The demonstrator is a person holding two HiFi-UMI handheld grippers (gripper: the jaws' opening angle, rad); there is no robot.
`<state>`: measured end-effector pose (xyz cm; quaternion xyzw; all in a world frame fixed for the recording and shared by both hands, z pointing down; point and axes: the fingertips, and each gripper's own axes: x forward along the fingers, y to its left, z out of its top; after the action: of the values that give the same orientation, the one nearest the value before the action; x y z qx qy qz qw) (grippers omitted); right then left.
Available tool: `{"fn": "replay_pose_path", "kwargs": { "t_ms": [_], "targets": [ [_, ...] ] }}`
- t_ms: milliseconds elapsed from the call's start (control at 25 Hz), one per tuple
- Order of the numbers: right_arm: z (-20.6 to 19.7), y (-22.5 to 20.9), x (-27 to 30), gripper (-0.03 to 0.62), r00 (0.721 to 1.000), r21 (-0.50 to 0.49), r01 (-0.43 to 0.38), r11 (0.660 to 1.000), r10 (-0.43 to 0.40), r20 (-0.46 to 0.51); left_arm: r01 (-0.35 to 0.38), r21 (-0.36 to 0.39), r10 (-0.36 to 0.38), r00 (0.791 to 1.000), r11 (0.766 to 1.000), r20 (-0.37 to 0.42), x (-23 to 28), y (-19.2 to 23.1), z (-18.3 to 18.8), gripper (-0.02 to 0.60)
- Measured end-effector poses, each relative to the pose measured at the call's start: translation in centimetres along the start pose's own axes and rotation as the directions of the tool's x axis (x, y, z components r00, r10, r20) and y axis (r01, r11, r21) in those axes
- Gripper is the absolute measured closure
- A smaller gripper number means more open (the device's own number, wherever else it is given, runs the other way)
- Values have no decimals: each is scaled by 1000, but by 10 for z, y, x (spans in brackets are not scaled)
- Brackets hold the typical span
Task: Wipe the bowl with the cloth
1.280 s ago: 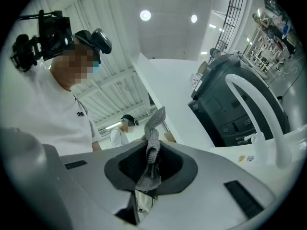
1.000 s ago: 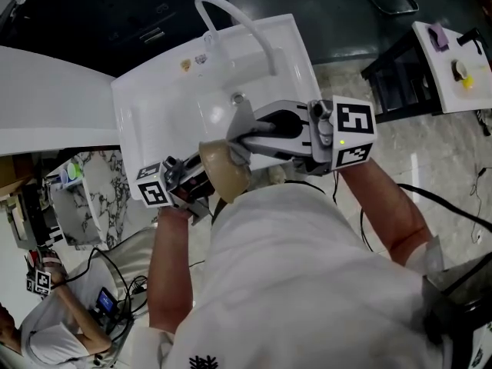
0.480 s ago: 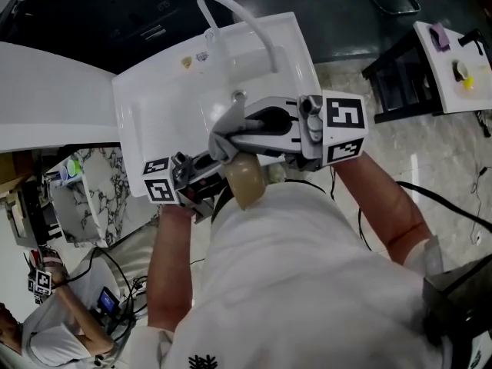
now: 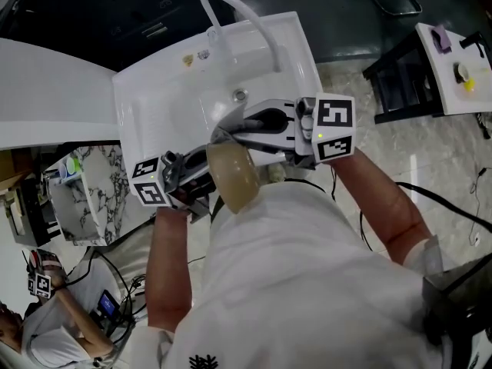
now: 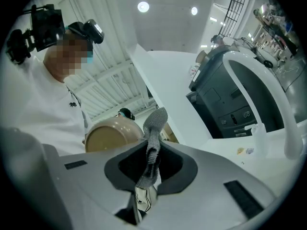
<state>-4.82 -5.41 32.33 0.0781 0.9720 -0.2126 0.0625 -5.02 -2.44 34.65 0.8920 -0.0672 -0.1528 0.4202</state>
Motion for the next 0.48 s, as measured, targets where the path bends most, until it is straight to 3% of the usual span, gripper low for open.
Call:
{"fn": "replay_pose_path", "kwargs": {
  "t_ms": [480],
  "targets": [
    [-37,-1,3,551,998,66,25,997,-21,-66,-123,14,120,985,992,124,-34,20,32,565]
  ]
}}
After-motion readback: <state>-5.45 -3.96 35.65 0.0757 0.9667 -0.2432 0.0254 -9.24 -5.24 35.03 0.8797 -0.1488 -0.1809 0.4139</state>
